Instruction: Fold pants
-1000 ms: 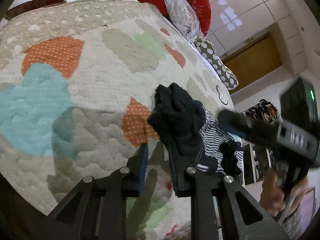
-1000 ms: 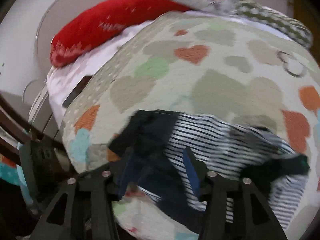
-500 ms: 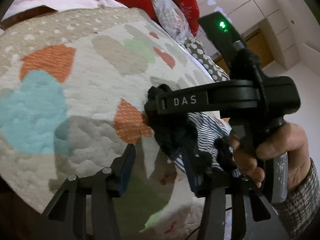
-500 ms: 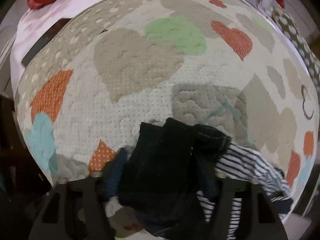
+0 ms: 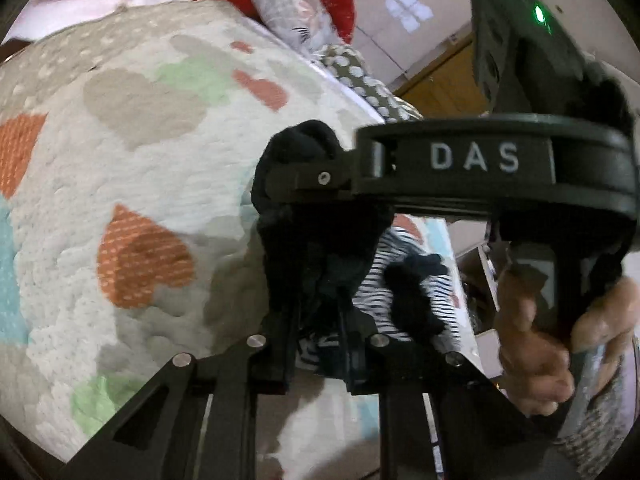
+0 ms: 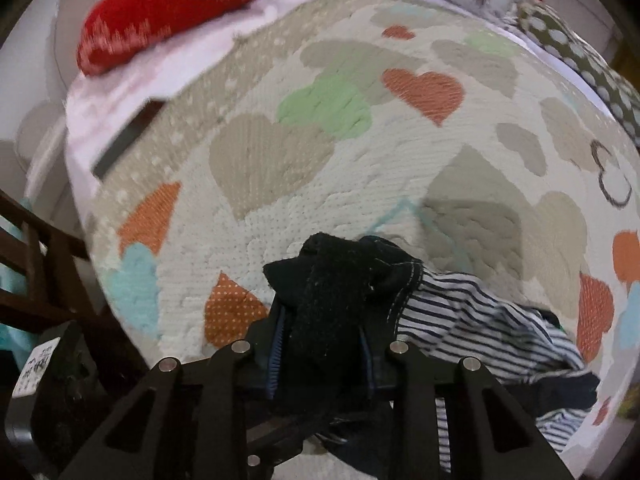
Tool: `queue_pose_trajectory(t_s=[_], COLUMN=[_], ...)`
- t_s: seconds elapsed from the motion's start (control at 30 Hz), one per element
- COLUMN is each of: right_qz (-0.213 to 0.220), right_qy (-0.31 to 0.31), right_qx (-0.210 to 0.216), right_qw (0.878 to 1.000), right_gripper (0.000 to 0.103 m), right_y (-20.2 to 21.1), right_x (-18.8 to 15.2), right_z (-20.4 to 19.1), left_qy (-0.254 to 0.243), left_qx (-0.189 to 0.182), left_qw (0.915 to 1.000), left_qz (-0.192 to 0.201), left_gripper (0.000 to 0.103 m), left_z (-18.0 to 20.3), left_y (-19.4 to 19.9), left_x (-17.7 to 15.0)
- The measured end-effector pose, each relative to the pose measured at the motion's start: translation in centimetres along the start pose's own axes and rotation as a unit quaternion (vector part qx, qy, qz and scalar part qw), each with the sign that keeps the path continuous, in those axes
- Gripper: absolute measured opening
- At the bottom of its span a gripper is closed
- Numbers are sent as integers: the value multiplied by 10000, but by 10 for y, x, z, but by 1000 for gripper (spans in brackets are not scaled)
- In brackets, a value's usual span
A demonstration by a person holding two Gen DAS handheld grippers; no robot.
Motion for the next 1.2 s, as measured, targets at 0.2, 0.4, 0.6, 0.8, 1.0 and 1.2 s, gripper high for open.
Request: queue_pose_trajectory(t_s=[0.2, 0.4, 0.6, 0.8, 1.0, 1.2], right_qz=[663, 1328, 1684, 2213, 2260, 1842], right_qy=[-518, -1350, -2222, -2562, -2238, -1865], right_qx=[632, 1083, 1021, 602, 661, -166], right_qw=[9944, 9759, 9549, 9390, 9458, 9649], right_gripper=[33, 33, 44, 45, 56, 31], right_y=[52, 104, 125, 156, 144, 117], right_x=[-16, -52, -105, -142, -136, -141], right_z=[32, 101, 173, 213, 189, 176], left_qy=[-509, -1180, -1210, -669, -756, -1262], left_qx=[-191, -328, -436, -139, -78, 165], left_qw=[9985, 9918, 9905, 9967, 9955, 9905], left_qz=[-100, -376, -494, -444, -570, -525], left_gripper=[17, 17, 21, 30, 30, 46], left_z=[58, 122, 134, 96, 100, 119], left_y=[-3, -26, -31, -28, -35, -44], left_x=[-4, -22, -29, -14, -23, -27])
Point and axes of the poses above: each gripper's, at about its wrist camera, not at the fingertips, and y roughly against the way its jaws point, z to its right, x to its top, the point moved 6 cm from there along -y, roughly the way its jaws point, and after that the axes turned 10 degrees about x, right-handed, at the moved point
